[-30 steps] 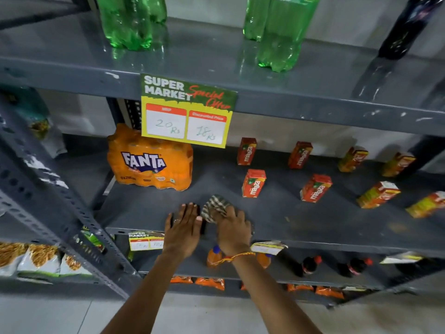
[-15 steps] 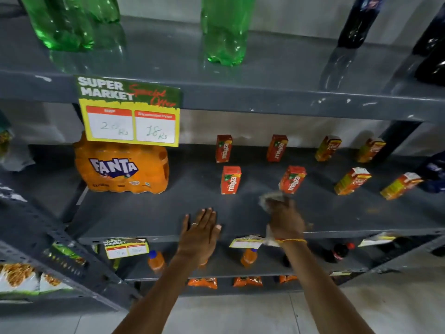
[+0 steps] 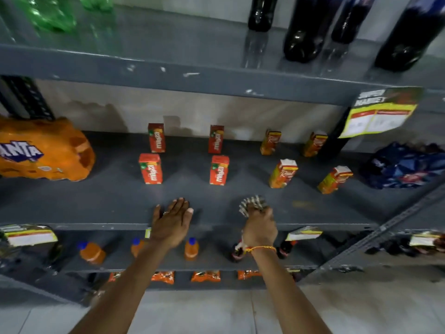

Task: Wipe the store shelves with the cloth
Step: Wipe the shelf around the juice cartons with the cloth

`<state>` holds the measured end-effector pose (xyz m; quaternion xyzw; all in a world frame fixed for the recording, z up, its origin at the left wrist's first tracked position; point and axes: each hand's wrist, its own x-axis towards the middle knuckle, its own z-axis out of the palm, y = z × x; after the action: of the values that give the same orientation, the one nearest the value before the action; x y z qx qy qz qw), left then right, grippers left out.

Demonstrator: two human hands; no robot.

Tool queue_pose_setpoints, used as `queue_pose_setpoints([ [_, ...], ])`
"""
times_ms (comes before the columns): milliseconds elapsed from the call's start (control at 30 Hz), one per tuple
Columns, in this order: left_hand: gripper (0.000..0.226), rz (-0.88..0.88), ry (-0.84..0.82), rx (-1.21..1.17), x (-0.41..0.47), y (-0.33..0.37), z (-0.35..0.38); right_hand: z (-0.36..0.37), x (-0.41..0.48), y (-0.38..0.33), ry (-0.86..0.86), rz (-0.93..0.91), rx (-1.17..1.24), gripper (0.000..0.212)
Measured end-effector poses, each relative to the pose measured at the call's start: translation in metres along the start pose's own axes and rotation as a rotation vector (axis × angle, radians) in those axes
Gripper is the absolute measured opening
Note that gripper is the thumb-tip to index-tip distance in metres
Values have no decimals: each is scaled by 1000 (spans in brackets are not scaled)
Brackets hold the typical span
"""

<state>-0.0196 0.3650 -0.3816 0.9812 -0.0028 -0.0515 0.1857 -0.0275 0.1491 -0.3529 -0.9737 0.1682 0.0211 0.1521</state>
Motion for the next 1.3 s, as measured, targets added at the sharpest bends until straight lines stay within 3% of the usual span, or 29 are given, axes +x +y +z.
queue_pose_setpoints([
  [100,47,-26,5,-32,0,24,12,-13,4,11,-5,20,34,32],
  [233,44,-95,171,-191,3,27,16,7,-8,-44,-141,-433,35,43],
  [300,40,-120,221,-260,5,26,15,18,-7,-60,-192,-571,-31,45],
  [433,52,-90,233,-162,2,35,16,6,21,-25,-141,-352,-112,52],
  [533,67,-16,227,-95,-2,54,23,-19,39,29,-73,-122,-83,39],
  [633,66,95,191,-35,-4,78,32,-38,49,67,-28,110,57,34],
  [700,65,140,168,-45,-3,92,36,-43,49,66,-13,98,89,37],
  [833,69,123,154,-121,8,105,44,-30,32,21,-143,-368,16,43],
  [900,67,121,172,-124,14,107,49,-24,34,17,-193,-434,-40,43],
  [1033,76,126,162,-52,20,125,55,-42,68,60,-178,-223,-133,49],
  [1167,83,171,57,91,26,149,67,-78,92,122,-194,55,-47,55],
  [1300,84,192,42,144,30,167,76,-108,88,173,-132,295,34,42],
])
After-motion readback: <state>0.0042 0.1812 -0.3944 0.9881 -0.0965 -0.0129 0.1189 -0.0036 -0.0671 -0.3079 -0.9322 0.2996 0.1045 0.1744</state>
